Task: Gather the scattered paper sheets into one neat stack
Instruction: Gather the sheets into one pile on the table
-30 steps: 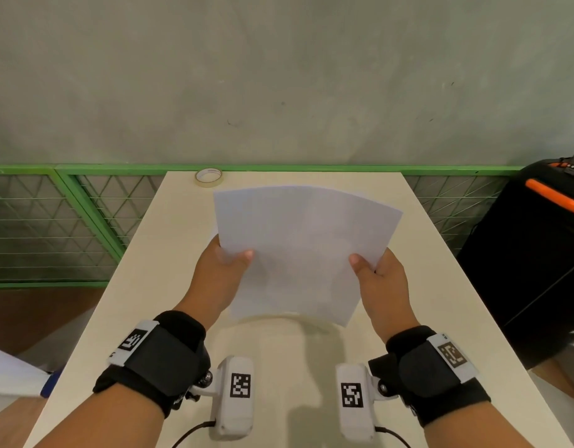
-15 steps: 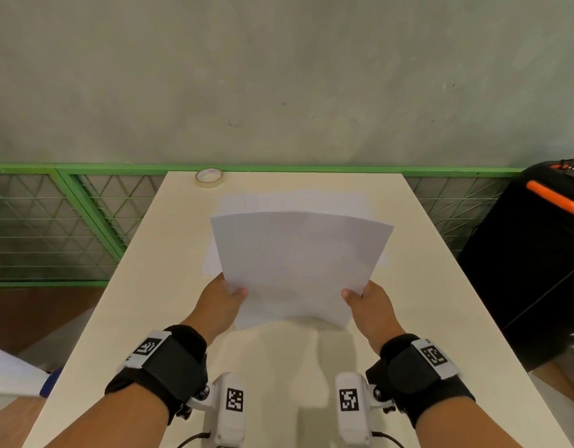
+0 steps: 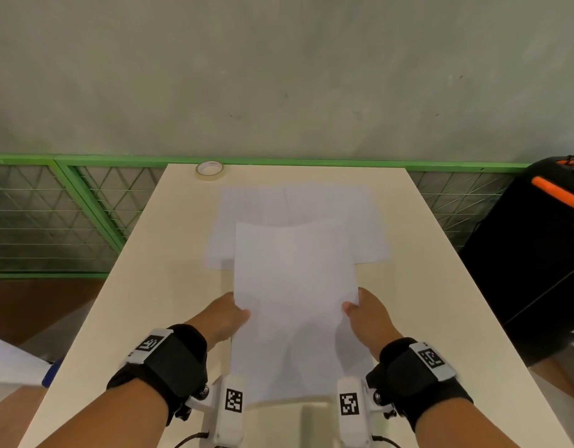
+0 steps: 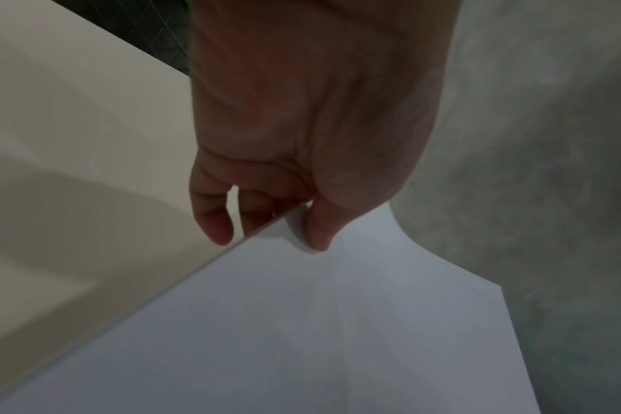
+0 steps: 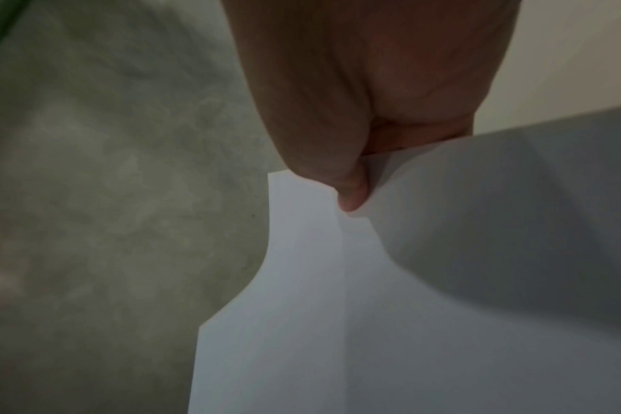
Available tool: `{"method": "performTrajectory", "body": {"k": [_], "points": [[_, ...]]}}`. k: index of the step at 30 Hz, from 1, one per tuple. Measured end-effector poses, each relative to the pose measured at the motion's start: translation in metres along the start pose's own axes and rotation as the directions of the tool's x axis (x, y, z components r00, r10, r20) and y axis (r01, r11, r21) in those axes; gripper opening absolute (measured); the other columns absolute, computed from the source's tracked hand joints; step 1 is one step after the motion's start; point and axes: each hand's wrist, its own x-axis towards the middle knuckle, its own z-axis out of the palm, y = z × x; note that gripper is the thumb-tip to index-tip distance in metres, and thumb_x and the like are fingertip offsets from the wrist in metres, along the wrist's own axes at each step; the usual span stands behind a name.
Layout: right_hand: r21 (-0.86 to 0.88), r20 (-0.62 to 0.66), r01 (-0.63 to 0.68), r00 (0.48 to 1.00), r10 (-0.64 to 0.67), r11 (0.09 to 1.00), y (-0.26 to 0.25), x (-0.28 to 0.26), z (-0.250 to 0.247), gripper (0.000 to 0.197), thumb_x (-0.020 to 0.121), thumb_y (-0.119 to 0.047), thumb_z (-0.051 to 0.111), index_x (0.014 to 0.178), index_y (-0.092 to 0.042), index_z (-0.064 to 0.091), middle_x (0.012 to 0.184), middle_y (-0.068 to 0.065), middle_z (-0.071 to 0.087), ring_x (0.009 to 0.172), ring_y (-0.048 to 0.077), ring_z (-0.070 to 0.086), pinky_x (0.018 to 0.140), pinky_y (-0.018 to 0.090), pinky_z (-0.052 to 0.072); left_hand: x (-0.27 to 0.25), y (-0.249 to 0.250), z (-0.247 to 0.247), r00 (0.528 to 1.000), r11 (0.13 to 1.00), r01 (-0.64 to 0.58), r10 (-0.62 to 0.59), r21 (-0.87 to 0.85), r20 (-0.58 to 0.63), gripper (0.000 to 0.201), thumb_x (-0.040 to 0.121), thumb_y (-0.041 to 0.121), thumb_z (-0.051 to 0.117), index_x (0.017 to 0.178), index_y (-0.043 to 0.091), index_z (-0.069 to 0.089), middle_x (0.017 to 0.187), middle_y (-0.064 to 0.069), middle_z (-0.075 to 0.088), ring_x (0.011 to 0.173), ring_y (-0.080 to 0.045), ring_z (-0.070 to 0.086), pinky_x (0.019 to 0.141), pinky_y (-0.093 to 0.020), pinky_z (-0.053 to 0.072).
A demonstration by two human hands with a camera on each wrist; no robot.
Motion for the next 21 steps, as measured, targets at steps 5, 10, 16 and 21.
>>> {"method": "performTrajectory", "body": {"k": [5, 10, 16, 21], "points": [[-0.048, 0.043, -0.072, 0.996, 0.074, 0.996, 0.014, 0.001, 0.011, 0.024, 0.093, -0.008, 0.041, 0.114, 0.001, 0.048, 0.103, 0.01, 0.049, 0.102, 0.029, 0.05, 0.083, 0.03, 0.035, 0.004, -0.012, 0.016, 0.989, 0.988, 0.144, -0.143, -0.054, 0.029, 0.034, 0.094, 0.016, 0.043, 0.126, 0.006, 0.044, 0.096, -0.01, 0.053, 0.079, -0.021, 0.049, 0.059, -0.022, 0.04], [-0.015, 0.003, -0.065, 0.998, 0.065, 0.998, 0.011, 0.01, 0.009, 0.003, 0.093, -0.008, 0.041, 0.091, -0.006, 0.043, 0.083, 0.004, 0.047, 0.088, 0.024, 0.046, 0.078, 0.03, 0.035, 0.013, -0.007, 0.014, 0.995, 0.991, 0.097, -0.097, -0.096, 0.005, 0.038, 0.093, 0.015, 0.043, 0.13, 0.004, 0.043, 0.094, -0.011, 0.052, 0.066, -0.017, 0.047, 0.054, -0.022, 0.038], [-0.044, -0.056, -0.018, 0.998, 0.015, 0.999, -0.019, 0.034, -0.008, 0.04, 0.096, -0.011, 0.04, 0.135, -0.003, 0.039, 0.131, 0.014, 0.05, 0.125, 0.03, 0.044, 0.106, 0.034, 0.032, 0.025, 0.023, -0.004, 0.998, 0.995, -0.025, 0.019, -0.101, -0.058, 0.016, 0.092, 0.013, 0.043, 0.106, 0.006, 0.046, 0.091, -0.01, 0.047, 0.079, -0.022, 0.043, 0.068, -0.03, 0.04], [-0.048, -0.09, 0.009, 0.996, -0.014, 0.999, -0.041, 0.079, -0.024, 0.053, 0.097, -0.014, 0.039, 0.146, -0.003, 0.022, 0.154, 0.014, 0.027, 0.142, 0.029, 0.026, 0.114, 0.034, 0.021, 0.045, 0.057, -0.027, 0.988, 0.986, -0.103, 0.085, -0.134, -0.129, 0.015, 0.092, 0.005, 0.04, 0.104, 0.012, 0.045, 0.078, 0.0, 0.046, 0.066, -0.013, 0.044, 0.063, -0.022, 0.041]]}}
